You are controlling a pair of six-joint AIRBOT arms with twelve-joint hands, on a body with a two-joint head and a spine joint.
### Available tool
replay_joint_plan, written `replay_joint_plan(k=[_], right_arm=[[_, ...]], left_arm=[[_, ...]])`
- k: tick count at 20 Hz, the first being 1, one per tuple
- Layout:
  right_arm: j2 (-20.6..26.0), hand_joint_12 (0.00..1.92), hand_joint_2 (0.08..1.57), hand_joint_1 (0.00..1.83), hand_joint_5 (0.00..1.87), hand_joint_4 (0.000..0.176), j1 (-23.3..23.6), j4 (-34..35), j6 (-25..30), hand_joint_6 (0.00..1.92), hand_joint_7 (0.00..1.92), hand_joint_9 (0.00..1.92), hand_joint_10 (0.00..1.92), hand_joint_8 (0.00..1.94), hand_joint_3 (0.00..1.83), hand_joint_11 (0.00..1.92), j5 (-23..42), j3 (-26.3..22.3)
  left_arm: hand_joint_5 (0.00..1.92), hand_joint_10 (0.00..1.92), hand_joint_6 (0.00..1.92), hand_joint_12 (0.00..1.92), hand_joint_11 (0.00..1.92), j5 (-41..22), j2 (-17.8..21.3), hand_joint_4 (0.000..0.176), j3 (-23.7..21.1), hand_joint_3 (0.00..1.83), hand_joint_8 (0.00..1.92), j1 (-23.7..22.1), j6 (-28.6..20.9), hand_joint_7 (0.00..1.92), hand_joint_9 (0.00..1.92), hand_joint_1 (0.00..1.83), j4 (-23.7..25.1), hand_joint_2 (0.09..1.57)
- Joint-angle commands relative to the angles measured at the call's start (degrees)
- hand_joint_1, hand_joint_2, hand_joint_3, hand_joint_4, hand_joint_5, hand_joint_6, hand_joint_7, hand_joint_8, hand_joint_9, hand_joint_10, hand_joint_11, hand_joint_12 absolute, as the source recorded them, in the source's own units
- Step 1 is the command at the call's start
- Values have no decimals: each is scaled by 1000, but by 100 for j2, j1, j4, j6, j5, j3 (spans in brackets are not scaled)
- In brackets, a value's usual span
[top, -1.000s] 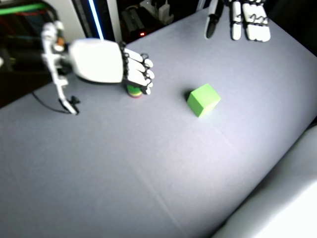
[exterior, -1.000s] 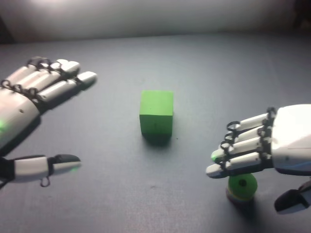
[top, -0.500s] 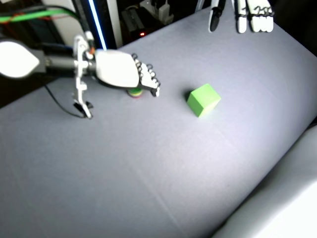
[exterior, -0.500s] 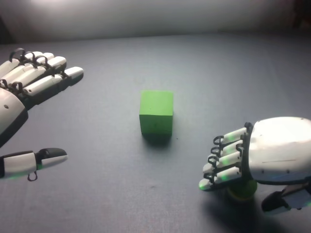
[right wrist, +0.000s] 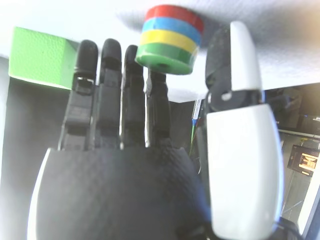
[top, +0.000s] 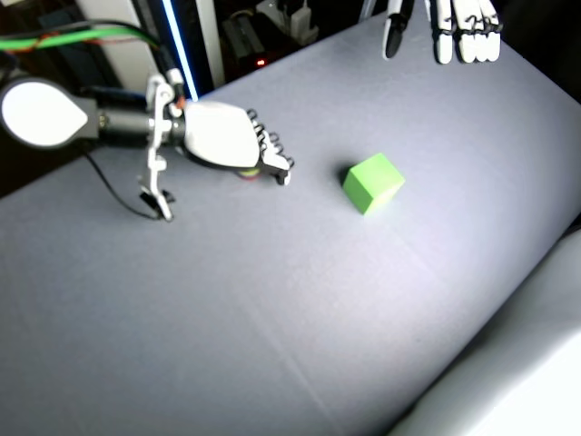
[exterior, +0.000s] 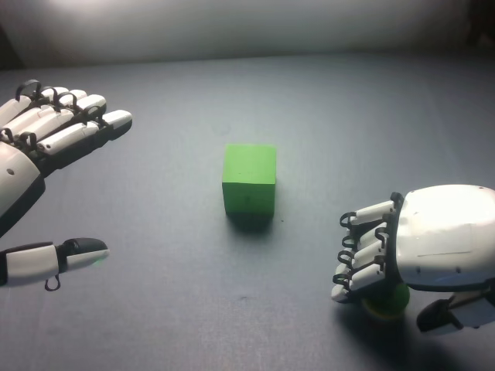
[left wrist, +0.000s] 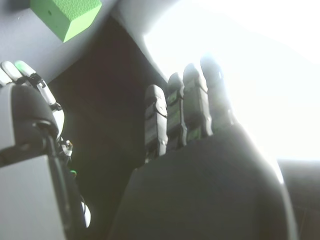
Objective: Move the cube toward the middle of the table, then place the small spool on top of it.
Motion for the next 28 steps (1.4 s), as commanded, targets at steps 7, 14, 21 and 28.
replay_joint_plan(k=[7,14,21,28], right_arm=[[2,1362,1043,1113,787,0,95,198,11,0,929,773,499,68,0,410,414,25],[-35,1921,1106,1122,989,0,116,200,11,946,676,607,1860,1639,0,616,414,36],[-17,1866,1096,1172,1027,0,264,492,-111,885,857,862,1731,1457,0,775,453,85],[-77,1201,1075,1275,1049,0,757,2115,-940,753,1083,919,851,920,12,679,994,439]], left_arm=[[262,2,0,298,0,-640,21,57,7,1,1,-5,-41,191,137,932,39,957],[263,1,1,321,0,-646,3,69,18,0,1,-6,-69,199,141,939,38,963],[287,4,3,461,0,-658,-5,54,16,0,2,22,-101,217,176,922,18,948],[274,3,0,665,0,-607,-77,85,20,5,1,37,-131,218,198,900,15,967]])
